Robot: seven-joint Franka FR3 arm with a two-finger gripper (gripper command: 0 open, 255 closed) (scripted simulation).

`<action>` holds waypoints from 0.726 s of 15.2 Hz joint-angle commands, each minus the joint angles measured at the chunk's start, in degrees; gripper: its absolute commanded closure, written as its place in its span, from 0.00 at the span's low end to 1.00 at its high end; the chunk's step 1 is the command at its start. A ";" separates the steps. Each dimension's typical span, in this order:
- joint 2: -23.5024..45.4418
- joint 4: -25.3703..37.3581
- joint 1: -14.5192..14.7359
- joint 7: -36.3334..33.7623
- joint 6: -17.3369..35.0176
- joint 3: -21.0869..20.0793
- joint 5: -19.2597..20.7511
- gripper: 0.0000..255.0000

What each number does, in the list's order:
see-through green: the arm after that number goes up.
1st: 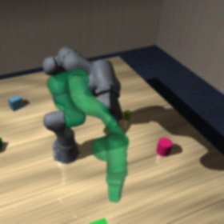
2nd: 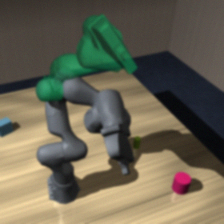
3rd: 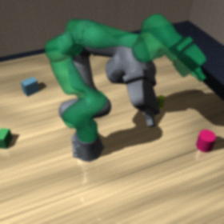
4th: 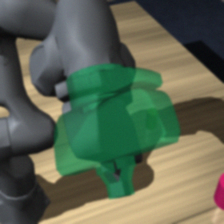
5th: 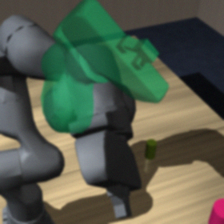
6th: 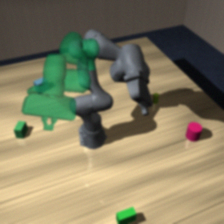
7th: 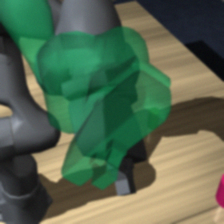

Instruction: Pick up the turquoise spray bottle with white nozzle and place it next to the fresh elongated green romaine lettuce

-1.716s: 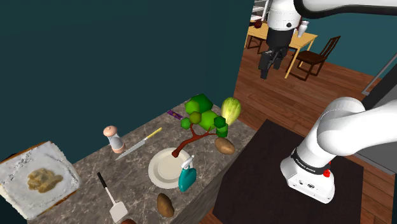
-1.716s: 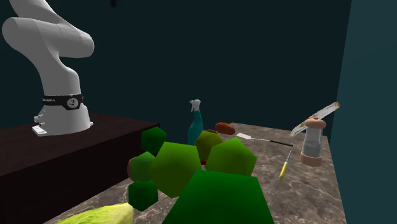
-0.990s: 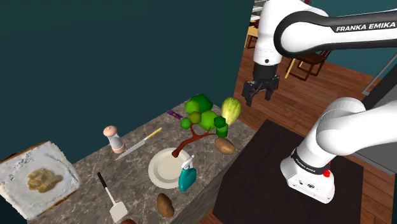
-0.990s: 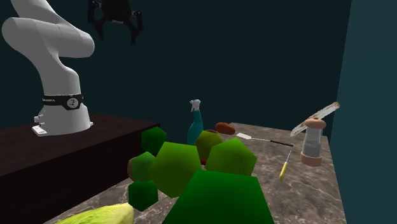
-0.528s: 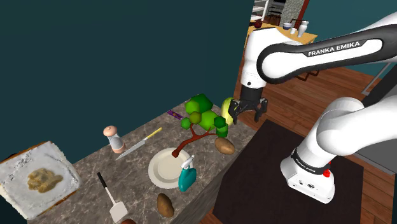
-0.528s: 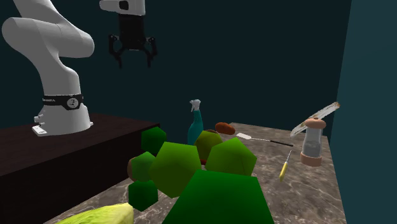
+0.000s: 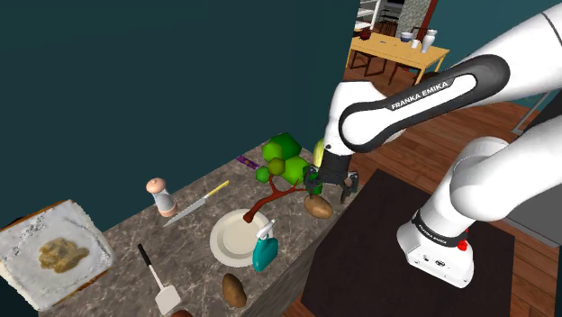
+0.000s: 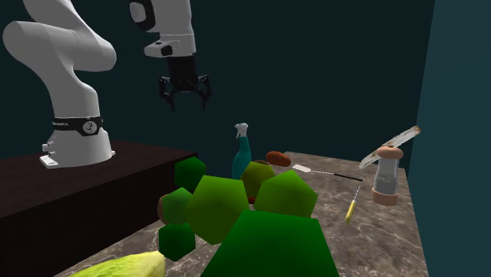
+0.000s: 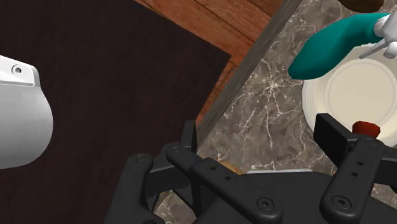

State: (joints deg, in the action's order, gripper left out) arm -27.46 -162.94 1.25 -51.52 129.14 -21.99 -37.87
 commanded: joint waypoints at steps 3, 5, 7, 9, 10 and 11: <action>11.56 1.99 1.70 -3.64 11.56 -3.25 -9.17 0.00; 17.62 3.75 2.60 -4.38 16.95 -4.43 -13.93 0.00; 23.82 6.09 3.49 -4.40 22.03 -5.35 -18.96 0.00; 30.05 9.02 4.28 -3.64 26.66 -6.12 -24.34 0.00; 33.14 10.69 4.59 -2.97 28.80 -6.48 -27.15 0.00; 36.20 12.50 4.83 -2.11 30.81 -6.86 -30.05 0.00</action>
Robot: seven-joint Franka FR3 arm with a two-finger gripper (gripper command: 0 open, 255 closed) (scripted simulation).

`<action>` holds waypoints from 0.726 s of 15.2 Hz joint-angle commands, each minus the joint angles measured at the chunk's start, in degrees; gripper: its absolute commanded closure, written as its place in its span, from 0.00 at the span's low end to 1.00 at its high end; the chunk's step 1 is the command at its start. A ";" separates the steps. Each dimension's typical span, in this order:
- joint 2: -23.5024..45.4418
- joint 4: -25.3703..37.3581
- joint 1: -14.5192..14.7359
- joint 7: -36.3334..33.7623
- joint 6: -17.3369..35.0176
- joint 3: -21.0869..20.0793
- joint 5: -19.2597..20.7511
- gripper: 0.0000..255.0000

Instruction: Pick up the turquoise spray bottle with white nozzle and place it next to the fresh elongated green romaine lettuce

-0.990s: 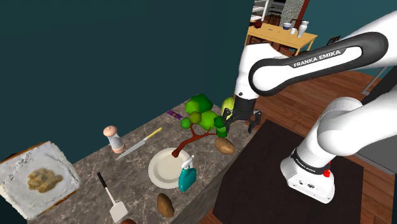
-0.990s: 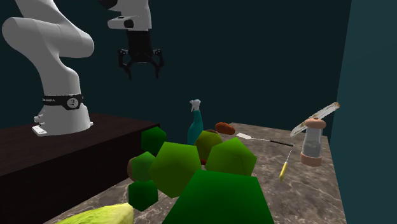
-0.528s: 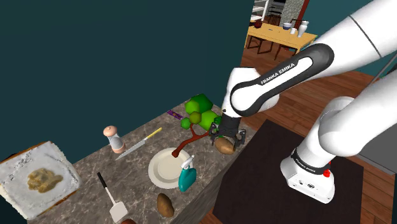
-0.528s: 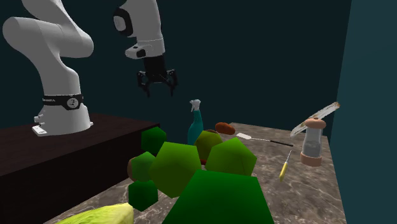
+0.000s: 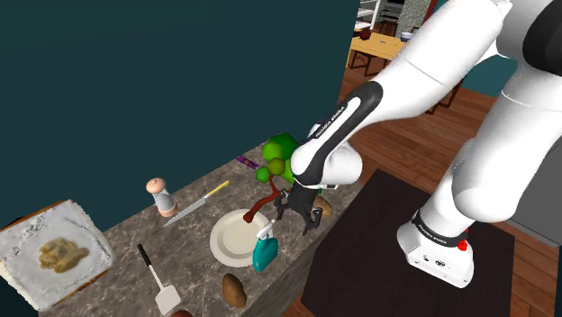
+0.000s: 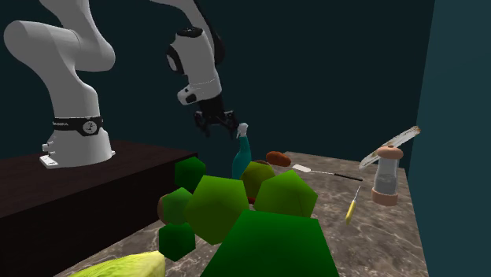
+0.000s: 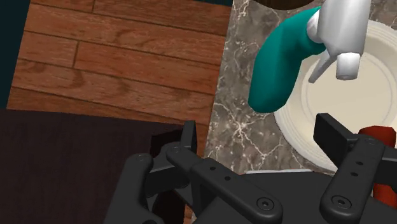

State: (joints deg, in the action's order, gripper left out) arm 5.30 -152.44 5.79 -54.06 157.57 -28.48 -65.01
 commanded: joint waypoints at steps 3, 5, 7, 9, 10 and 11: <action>12.47 8.17 0.57 4.07 7.74 -1.53 -11.95 0.00; 17.58 12.23 0.55 6.86 10.41 -2.15 -17.43 0.00; 19.87 13.72 0.90 8.96 11.63 -2.39 -19.22 0.00; 22.14 15.28 1.27 11.12 12.79 -2.59 -21.06 0.00; 23.28 16.08 1.46 12.23 13.34 -2.67 -21.99 0.00; 24.40 16.90 1.66 13.35 13.88 -2.74 -22.92 0.00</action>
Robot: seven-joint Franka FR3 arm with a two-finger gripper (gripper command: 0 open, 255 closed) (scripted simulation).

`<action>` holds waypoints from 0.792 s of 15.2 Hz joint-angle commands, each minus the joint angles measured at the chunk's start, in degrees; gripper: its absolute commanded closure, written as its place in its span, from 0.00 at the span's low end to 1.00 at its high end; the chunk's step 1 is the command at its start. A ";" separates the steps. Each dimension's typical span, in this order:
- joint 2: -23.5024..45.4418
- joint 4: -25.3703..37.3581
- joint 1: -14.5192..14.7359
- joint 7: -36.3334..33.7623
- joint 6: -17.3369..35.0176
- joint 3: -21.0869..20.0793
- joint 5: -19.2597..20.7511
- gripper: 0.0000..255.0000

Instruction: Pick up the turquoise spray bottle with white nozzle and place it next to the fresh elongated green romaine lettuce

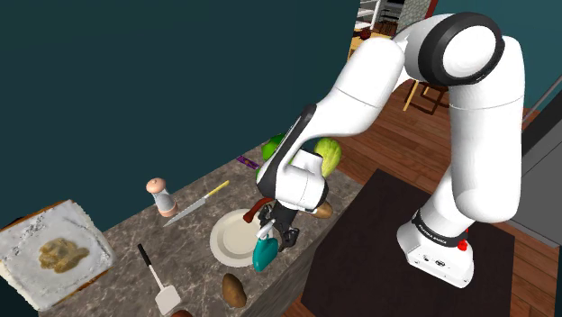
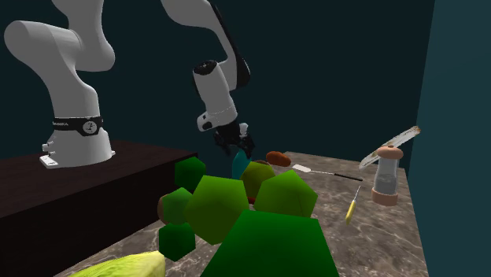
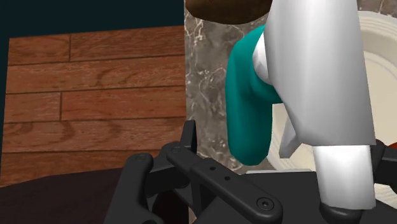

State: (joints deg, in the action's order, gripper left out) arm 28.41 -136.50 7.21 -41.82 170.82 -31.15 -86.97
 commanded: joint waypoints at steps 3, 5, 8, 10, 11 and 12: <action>3.03 2.28 0.63 2.92 1.41 -0.10 -2.47 0.00; 3.03 2.28 0.64 2.92 1.41 -0.09 -2.47 0.00; 3.03 2.28 0.64 2.92 1.41 -0.09 -2.47 0.00; 3.01 2.26 0.63 2.91 1.40 -0.09 -2.46 1.00; 3.01 2.26 0.63 2.91 1.40 -0.09 -2.46 1.00; 3.01 2.26 0.63 2.91 1.40 -0.09 -2.46 1.00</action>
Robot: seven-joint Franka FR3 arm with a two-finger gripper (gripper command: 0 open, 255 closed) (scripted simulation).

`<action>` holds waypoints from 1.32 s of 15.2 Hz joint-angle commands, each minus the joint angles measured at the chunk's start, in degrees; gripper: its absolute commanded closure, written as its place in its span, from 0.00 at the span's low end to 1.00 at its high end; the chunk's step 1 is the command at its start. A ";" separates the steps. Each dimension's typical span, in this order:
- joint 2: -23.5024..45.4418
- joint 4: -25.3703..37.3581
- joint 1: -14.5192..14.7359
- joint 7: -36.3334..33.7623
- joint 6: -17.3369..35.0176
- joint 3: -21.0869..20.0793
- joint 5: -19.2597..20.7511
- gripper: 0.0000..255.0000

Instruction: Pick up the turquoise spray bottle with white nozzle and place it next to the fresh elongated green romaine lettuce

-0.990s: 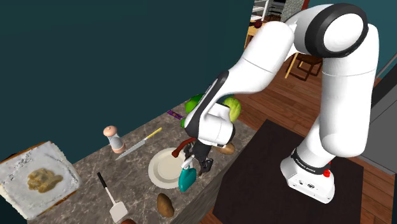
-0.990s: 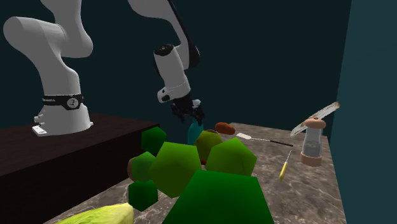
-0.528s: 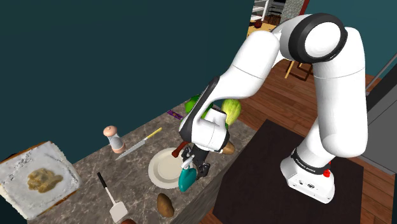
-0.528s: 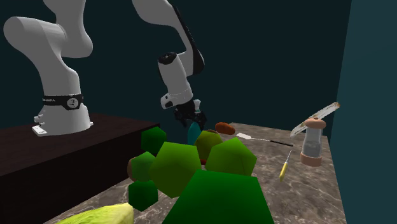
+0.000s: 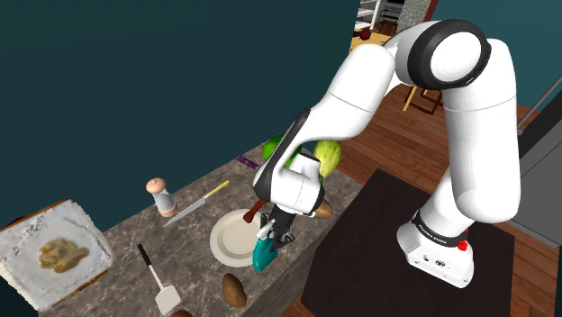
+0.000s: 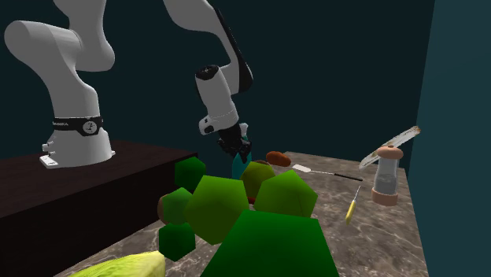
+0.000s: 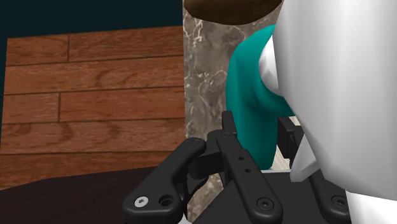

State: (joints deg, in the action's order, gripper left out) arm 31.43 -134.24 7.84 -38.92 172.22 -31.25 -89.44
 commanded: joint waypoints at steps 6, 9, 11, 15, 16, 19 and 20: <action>0.00 0.00 0.00 0.00 0.00 -0.01 -0.01 1.00; -2.11 -1.31 0.01 -3.33 -0.73 -0.08 2.45 1.00; -4.27 -2.56 0.12 -6.59 -1.59 -0.02 4.84 1.00; -8.65 -4.84 0.57 -12.77 -3.58 0.43 9.34 1.00; -9.73 -5.36 0.69 -14.25 -4.11 0.57 10.42 1.00; -12.97 -6.81 1.06 -18.50 -5.78 1.05 13.55 1.00; -14.03 -7.25 1.18 -19.87 -6.36 1.22 14.57 1.00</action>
State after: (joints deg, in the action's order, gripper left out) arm 18.21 -141.26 8.87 -57.30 166.39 -30.30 -76.10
